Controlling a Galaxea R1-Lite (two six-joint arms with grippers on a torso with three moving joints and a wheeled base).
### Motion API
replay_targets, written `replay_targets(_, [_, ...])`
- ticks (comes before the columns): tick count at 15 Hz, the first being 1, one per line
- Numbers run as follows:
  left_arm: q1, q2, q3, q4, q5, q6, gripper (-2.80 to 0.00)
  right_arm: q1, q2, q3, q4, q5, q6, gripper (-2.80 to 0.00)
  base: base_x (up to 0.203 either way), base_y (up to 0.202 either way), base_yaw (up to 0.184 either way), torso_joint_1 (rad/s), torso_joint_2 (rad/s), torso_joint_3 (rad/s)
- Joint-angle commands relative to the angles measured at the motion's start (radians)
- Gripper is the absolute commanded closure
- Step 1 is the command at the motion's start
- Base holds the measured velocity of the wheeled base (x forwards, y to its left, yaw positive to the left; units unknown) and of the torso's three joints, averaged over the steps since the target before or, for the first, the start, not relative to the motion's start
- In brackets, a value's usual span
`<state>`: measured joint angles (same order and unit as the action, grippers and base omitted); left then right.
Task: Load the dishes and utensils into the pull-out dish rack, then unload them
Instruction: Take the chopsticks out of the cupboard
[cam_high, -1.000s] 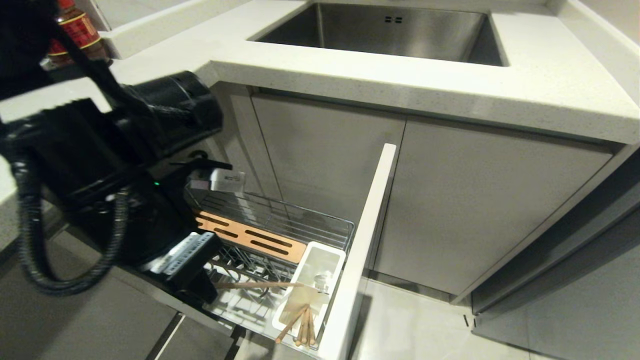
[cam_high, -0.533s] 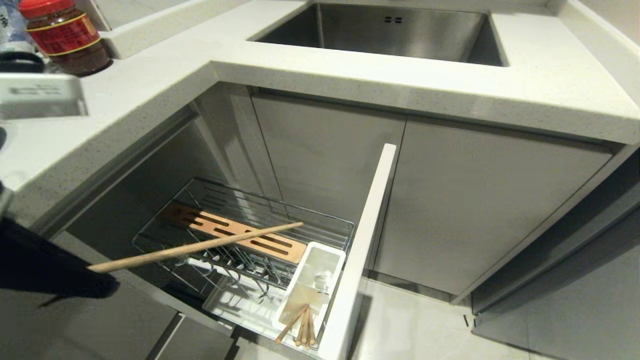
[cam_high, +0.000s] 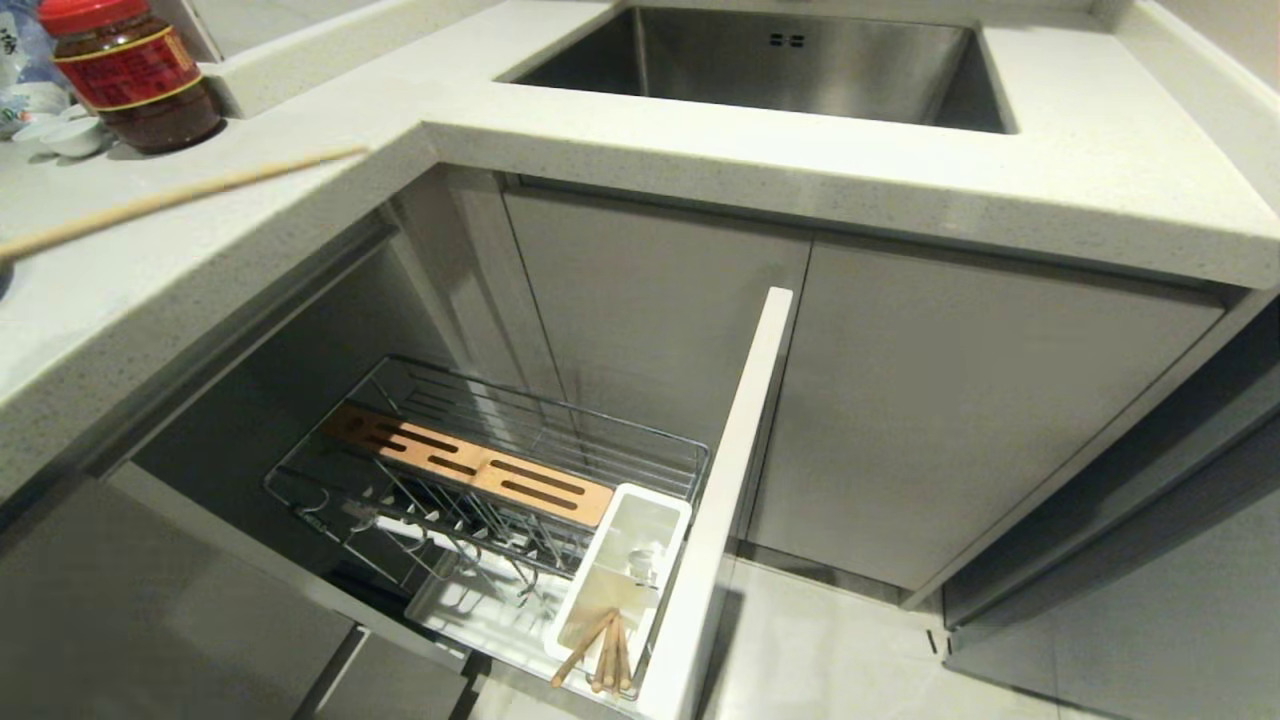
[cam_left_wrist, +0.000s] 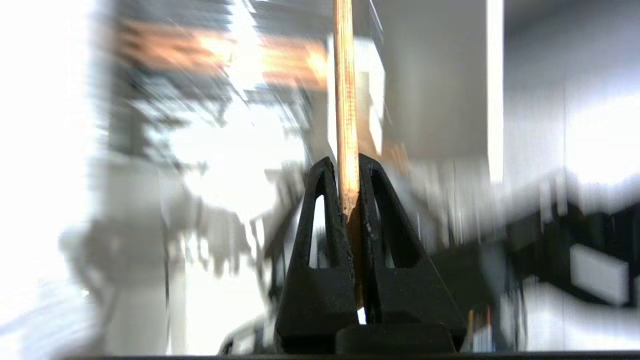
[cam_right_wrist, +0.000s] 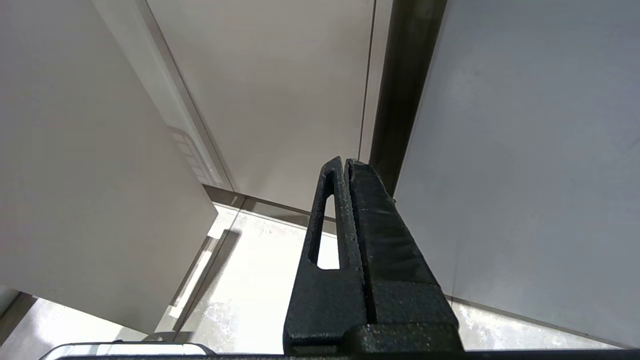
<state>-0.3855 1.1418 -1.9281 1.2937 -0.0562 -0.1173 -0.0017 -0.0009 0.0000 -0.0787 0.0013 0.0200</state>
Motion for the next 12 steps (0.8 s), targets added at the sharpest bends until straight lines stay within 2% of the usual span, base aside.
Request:
replay_targets(1, [0.186, -0.064, 0.000, -0.109, 0.002, -0.030, 0.00, 0.000, -0.001, 0.026, -0.001, 0.000, 0.000, 0.00, 0.000, 0.000, 0.000, 0.000, 0.00, 0.000])
replay_targets(4, [0.430, -0.100, 0.000, -0.210, 0.014, -0.063, 0.00, 0.000, -0.001, 0.026, -0.001, 0.000, 0.000, 0.00, 0.000, 0.000, 0.000, 0.000, 0.00, 0.000])
replay_targets(6, [0.582, -0.117, 0.004, -0.232, 0.072, -0.072, 0.00, 0.000, -0.001, 0.026, 0.000, 0.000, 0.000, 0.00, 0.000, 0.000, 0.000, 0.000, 0.00, 0.000])
replay_targets(9, [0.767, -0.142, 0.037, -0.235, 0.163, -0.076, 0.00, 0.000, -0.001, 0.026, -0.001, 0.000, 0.000, 0.00, 0.000, 0.000, 0.000, 0.000, 0.00, 0.000])
replay_targets(12, [0.924, -0.176, 0.177, -0.217, 0.199, -0.085, 0.00, 0.000, -0.001, 0.026, -0.001, 0.000, 0.000, 0.00, 0.000, 0.000, 0.000, 0.000, 0.00, 0.000])
